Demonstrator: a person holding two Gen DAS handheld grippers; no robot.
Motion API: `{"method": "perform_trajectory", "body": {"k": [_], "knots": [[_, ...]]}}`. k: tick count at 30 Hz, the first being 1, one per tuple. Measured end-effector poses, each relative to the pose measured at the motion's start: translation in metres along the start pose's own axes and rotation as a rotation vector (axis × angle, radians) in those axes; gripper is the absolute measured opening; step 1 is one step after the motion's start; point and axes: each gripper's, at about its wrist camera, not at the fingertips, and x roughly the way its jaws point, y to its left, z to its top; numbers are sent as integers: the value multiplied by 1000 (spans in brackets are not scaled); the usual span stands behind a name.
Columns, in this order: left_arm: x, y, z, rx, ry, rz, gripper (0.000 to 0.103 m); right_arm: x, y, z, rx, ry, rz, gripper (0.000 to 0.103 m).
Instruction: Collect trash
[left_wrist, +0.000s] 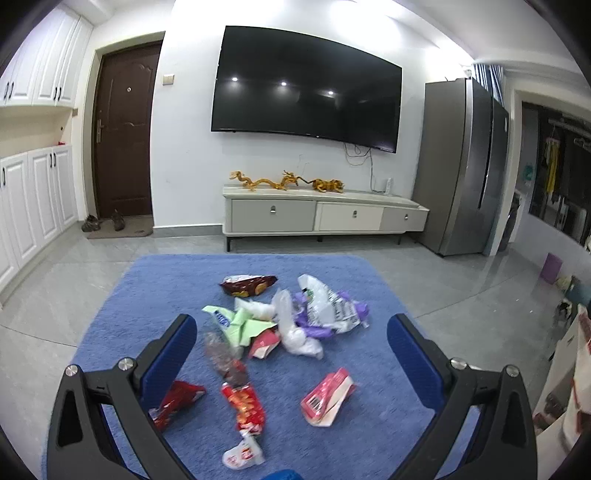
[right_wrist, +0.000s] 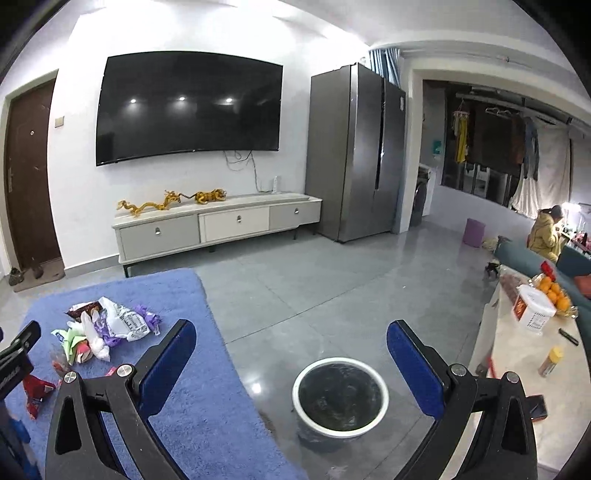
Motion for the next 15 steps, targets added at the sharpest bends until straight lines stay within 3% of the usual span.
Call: {"method": "perform_trajectory", "body": {"k": [7, 15], "knots": [[4, -6, 5, 20, -2, -15, 103, -11, -4, 8, 15, -36, -1, 103], [18, 6, -12, 24, 46, -4, 103, 13, 6, -9, 50, -25, 112, 103]]}}
